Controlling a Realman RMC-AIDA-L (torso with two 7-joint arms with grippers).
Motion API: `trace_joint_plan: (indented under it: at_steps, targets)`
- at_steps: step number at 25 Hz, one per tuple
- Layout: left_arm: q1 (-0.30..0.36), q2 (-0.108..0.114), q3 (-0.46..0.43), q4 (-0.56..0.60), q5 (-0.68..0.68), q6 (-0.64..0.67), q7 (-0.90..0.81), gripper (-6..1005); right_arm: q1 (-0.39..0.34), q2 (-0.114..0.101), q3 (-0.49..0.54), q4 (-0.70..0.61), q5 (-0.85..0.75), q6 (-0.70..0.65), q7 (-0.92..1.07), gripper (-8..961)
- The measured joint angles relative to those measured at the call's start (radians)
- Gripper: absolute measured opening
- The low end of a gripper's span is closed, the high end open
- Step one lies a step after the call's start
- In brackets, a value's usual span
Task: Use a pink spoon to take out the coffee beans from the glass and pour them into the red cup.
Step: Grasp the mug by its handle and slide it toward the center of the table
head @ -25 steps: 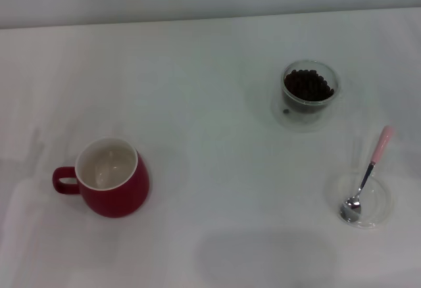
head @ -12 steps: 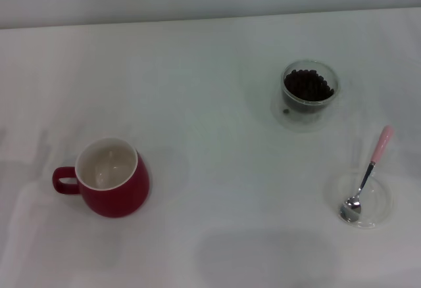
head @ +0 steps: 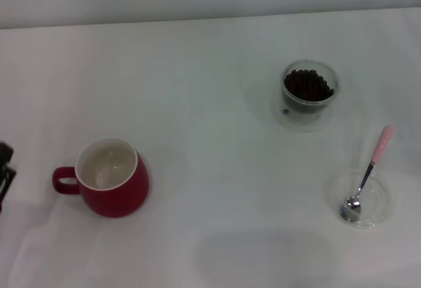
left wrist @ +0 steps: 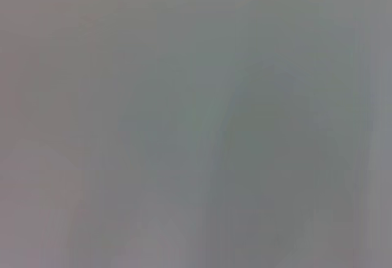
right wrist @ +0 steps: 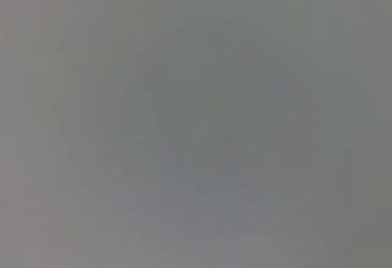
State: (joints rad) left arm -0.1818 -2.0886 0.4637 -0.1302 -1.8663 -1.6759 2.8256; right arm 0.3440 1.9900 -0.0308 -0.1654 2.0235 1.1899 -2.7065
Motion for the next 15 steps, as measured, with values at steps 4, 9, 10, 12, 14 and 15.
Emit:
trace_joint_plan:
  at_steps: [4,9,10,12,14,15]
  targets:
    - [0.049,-0.001,0.001,-0.005,0.036,-0.001,0.000,795,0.007,-0.004,0.003,-0.014,0.003,-0.001,-0.006,783]
    - [0.075,-0.002,0.001,-0.036,0.042,0.041,0.001,795,0.018,-0.007,0.003,-0.028,0.003,-0.018,-0.006,783]
    - [0.077,-0.002,0.001,-0.039,0.043,0.055,0.001,795,0.019,-0.007,0.003,-0.029,0.003,-0.022,-0.006,783]
    - [0.078,-0.002,0.001,-0.041,0.046,0.079,0.001,794,0.023,-0.008,0.003,-0.029,0.003,-0.029,-0.007,783]
    - [0.073,-0.002,0.001,-0.044,0.053,0.117,0.001,794,0.024,-0.010,0.003,-0.029,0.003,-0.033,-0.007,783]
    - [0.068,-0.002,0.001,-0.047,0.054,0.131,0.001,794,0.025,-0.010,0.003,-0.029,0.003,-0.034,-0.007,783]
